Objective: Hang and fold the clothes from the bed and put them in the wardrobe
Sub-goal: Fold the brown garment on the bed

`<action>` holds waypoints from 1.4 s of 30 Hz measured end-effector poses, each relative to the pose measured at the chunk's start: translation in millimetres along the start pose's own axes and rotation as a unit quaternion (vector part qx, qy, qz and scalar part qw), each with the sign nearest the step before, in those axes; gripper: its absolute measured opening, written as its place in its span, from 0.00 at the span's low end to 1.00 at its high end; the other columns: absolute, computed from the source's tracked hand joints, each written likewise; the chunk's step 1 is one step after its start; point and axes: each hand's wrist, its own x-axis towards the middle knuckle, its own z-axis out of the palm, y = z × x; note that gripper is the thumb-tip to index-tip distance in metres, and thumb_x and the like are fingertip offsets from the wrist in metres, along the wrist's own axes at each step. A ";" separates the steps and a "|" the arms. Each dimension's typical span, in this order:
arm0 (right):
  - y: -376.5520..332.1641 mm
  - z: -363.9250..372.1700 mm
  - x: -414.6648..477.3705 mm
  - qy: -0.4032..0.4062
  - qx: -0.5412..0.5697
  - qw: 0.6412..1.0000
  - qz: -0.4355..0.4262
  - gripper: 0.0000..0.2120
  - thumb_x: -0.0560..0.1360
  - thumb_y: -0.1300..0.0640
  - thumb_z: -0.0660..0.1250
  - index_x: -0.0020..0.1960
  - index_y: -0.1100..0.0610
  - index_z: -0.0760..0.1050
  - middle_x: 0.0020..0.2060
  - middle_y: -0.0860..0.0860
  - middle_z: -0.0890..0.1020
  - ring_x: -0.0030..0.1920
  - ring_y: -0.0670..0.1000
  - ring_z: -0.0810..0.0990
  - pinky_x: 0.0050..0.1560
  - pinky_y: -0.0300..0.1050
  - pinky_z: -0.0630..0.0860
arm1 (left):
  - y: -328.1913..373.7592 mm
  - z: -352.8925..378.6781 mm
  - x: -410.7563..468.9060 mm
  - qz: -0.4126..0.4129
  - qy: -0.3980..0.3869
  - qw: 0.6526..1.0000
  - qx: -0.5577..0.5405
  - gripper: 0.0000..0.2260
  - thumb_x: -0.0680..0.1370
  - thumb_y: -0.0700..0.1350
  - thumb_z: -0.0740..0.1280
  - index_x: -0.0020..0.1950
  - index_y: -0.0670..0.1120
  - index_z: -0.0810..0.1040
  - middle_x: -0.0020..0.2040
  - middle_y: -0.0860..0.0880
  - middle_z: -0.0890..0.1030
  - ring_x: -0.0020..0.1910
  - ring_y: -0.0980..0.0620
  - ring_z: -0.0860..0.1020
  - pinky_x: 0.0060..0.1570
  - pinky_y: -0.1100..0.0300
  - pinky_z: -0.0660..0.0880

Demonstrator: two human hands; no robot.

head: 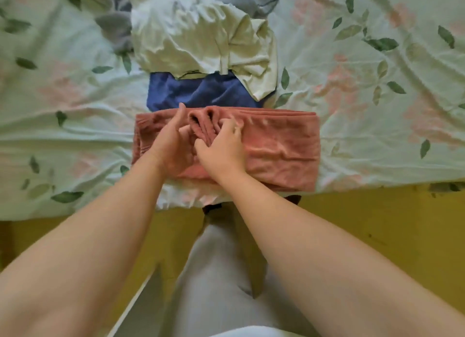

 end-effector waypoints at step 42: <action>128.9 116.6 109.2 0.131 -0.403 0.901 -0.091 0.39 0.79 0.32 0.46 0.83 0.53 0.44 0.83 0.52 0.45 0.82 0.55 0.45 0.75 0.73 0.42 | -14.1 -172.0 45.1 0.083 0.271 0.936 0.210 0.30 0.62 0.60 0.78 0.58 0.44 0.80 0.50 0.46 0.86 0.50 0.45 0.86 0.44 0.48 0.82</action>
